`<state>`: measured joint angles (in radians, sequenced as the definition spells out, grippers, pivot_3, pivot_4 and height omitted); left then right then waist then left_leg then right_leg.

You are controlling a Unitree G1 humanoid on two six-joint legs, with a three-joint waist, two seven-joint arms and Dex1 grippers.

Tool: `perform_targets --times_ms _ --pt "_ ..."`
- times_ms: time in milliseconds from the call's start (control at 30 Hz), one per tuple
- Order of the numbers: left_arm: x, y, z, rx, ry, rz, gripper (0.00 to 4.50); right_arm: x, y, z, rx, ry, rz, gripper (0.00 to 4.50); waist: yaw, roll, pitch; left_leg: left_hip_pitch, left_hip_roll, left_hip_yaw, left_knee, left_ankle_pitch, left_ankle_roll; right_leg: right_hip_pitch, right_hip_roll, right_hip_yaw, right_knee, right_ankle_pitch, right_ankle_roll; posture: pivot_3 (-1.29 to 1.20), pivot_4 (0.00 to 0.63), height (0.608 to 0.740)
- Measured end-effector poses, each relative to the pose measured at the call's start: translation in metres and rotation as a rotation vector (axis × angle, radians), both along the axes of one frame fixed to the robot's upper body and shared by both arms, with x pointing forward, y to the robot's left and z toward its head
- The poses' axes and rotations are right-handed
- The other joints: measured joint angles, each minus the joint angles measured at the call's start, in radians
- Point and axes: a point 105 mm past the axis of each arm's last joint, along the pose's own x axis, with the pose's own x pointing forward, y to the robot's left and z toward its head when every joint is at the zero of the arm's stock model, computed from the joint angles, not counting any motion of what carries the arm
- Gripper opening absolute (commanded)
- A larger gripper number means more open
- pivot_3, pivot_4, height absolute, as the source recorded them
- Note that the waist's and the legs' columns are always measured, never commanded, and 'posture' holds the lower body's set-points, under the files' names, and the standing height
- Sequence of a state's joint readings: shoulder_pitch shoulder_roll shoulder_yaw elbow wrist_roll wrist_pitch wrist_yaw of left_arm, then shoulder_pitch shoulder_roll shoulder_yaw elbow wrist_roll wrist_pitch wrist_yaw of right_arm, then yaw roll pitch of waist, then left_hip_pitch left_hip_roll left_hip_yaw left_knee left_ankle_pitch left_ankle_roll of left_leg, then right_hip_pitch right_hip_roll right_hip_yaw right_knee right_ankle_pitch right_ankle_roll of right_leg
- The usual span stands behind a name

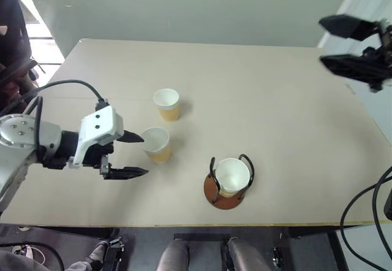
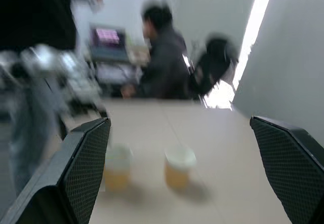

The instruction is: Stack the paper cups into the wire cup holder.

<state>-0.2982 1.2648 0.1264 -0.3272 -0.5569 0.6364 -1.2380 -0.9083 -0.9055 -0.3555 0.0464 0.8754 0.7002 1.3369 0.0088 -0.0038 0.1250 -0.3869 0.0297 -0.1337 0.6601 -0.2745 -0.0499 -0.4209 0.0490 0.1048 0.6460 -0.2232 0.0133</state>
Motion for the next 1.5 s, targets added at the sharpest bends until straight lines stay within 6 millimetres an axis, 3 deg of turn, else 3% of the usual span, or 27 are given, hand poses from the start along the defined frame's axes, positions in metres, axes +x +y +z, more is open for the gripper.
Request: perform_targets --times_ms 100,200,333,400,833,1033,1367,1500 --pt "0.005 0.000 -0.003 0.008 -0.002 -0.010 4.50 -0.011 0.008 -0.009 -0.019 0.021 0.038 4.48 -0.010 0.000 0.000 -0.003 -0.006 -0.023 0.000 0.005 -0.006 0.006 -0.006 -0.025 -0.002 -0.004 -0.007 0.00 0.150 0.740" --pt "0.006 0.000 -0.012 0.026 0.026 -0.025 4.50 -0.015 0.017 -0.023 -0.062 0.060 0.039 4.48 -0.002 0.000 0.000 -0.004 0.000 -0.021 0.001 0.005 -0.005 0.005 -0.003 -0.024 0.000 -0.004 -0.006 0.00 0.150 0.740" --pt "0.008 -0.001 -0.017 0.056 0.030 -0.049 4.50 -0.012 0.025 -0.085 -0.409 0.126 -0.033 4.48 0.011 0.000 0.000 -0.004 0.002 -0.021 0.003 -0.001 0.004 0.005 -0.001 -0.024 0.002 -0.003 -0.005 0.00 0.150 0.740" --pt "0.011 -0.001 -0.018 0.076 0.014 -0.054 4.50 -0.008 0.024 -0.101 -0.478 0.136 -0.046 4.48 0.010 0.001 0.001 -0.003 0.002 -0.019 0.005 -0.001 0.004 0.005 -0.001 -0.022 0.002 0.000 -0.004 0.00 0.150 0.740" --pt "0.023 -0.007 -0.022 0.097 0.007 -0.092 4.50 -0.009 0.022 -0.096 -0.475 0.088 -0.058 4.48 0.010 0.001 0.000 -0.003 0.002 -0.016 0.006 0.000 0.005 0.004 -0.001 -0.021 0.001 0.004 -0.003 0.00 0.150 0.740" --pt "0.035 -0.009 -0.013 0.129 -0.040 -0.121 4.50 -0.006 0.022 -0.096 -0.466 0.083 -0.077 4.48 0.013 0.001 0.000 -0.003 0.002 -0.016 0.006 0.000 0.005 0.004 -0.001 -0.021 0.000 0.005 -0.003 0.00 0.150 0.740" --pt "0.047 -0.006 -0.037 0.238 -0.015 -0.142 4.50 -0.005 0.024 -0.094 -0.459 0.066 -0.099 4.48 0.013 0.001 0.000 -0.003 0.002 -0.016 0.006 0.000 0.005 0.004 -0.001 -0.021 0.000 0.005 -0.001 0.00 0.150 0.740" --pt "0.053 -0.006 -0.045 0.279 -0.034 -0.143 3.57 -0.006 0.026 -0.094 -0.461 0.058 -0.102 4.50 0.014 0.001 0.000 -0.004 0.002 -0.016 0.007 0.000 0.005 0.004 -0.001 -0.020 0.000 0.005 -0.001 0.00 0.150 0.740"
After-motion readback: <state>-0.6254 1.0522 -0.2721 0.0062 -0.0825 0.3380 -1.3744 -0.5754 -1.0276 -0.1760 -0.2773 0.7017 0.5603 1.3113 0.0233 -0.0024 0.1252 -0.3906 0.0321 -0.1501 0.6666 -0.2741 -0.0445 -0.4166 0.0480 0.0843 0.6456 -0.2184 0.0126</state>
